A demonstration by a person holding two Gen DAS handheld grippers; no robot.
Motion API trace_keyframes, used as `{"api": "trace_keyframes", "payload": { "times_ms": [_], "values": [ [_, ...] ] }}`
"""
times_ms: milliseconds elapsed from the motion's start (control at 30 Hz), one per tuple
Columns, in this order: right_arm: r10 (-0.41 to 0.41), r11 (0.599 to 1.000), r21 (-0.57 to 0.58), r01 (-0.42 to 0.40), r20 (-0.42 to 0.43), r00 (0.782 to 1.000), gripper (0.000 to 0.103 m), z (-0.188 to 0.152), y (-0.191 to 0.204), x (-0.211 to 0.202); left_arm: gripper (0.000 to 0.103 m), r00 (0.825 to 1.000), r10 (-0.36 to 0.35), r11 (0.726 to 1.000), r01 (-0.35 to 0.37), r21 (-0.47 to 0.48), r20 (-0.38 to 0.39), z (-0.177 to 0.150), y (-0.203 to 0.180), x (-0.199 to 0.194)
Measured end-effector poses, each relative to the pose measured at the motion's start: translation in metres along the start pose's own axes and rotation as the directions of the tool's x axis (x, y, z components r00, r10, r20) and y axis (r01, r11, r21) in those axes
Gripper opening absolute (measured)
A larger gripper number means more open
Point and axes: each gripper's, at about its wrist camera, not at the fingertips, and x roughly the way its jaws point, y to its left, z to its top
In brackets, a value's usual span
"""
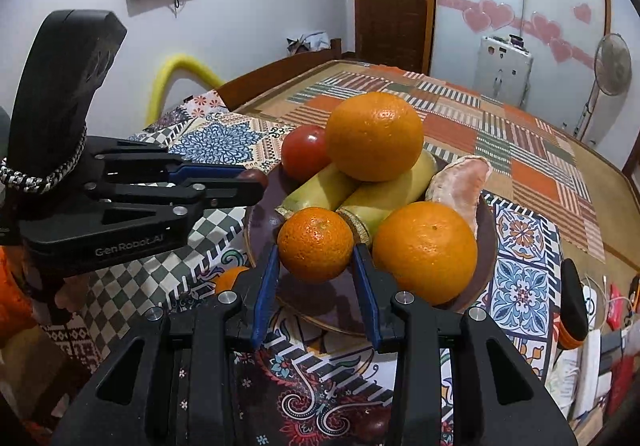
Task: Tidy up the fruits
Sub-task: 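Place the mandarin on the plate with the right tool while the left places the red fruit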
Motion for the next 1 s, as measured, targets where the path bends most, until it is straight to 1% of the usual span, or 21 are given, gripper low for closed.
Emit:
{"api": "trace_keyframes", "payload": {
  "times_ms": [300, 400, 467, 533, 567, 767, 1000],
  "values": [
    [-0.020, 1.000, 0.016, 0.021, -0.023, 1.000, 0.035, -0.003, -0.003, 0.008, 0.016, 1.000, 0.002, 1.000, -0.002, 0.015, 0.003, 0.002, -0.003, 0.004],
    [-0.020, 1.000, 0.019, 0.021, -0.029, 0.999, 0.035, -0.002, -0.003, 0.010, 0.018, 1.000, 0.005, 1.000, -0.005, 0.014, 0.000, 0.001, -0.002, 0.005],
    [-0.016, 1.000, 0.018, 0.017, -0.025, 1.000, 0.037, -0.002, -0.002, 0.008, 0.027, 1.000, 0.004, 1.000, -0.004, 0.014, 0.000, 0.001, -0.002, 0.004],
    [-0.015, 1.000, 0.019, 0.015, -0.019, 1.000, 0.040, -0.002, -0.001, 0.006, 0.032, 1.000, 0.004, 1.000, -0.004, 0.014, 0.006, 0.001, -0.002, 0.002],
    [-0.016, 1.000, 0.017, 0.017, -0.016, 1.000, 0.040, -0.002, -0.002, 0.005, 0.032, 1.000, 0.005, 1.000, -0.005, 0.014, 0.010, 0.000, -0.002, 0.000],
    [-0.028, 0.999, 0.029, 0.028, 0.025, 0.999, 0.040, -0.005, 0.000, -0.015, 0.032, 1.000, -0.003, 1.000, 0.003, 0.003, 0.029, -0.003, -0.002, -0.020],
    [-0.093, 0.994, 0.062, 0.088, 0.089, 0.992, 0.040, -0.013, -0.002, -0.057, 0.032, 0.998, -0.002, 1.000, 0.002, -0.002, 0.065, -0.013, -0.007, -0.057]
  ]
}}
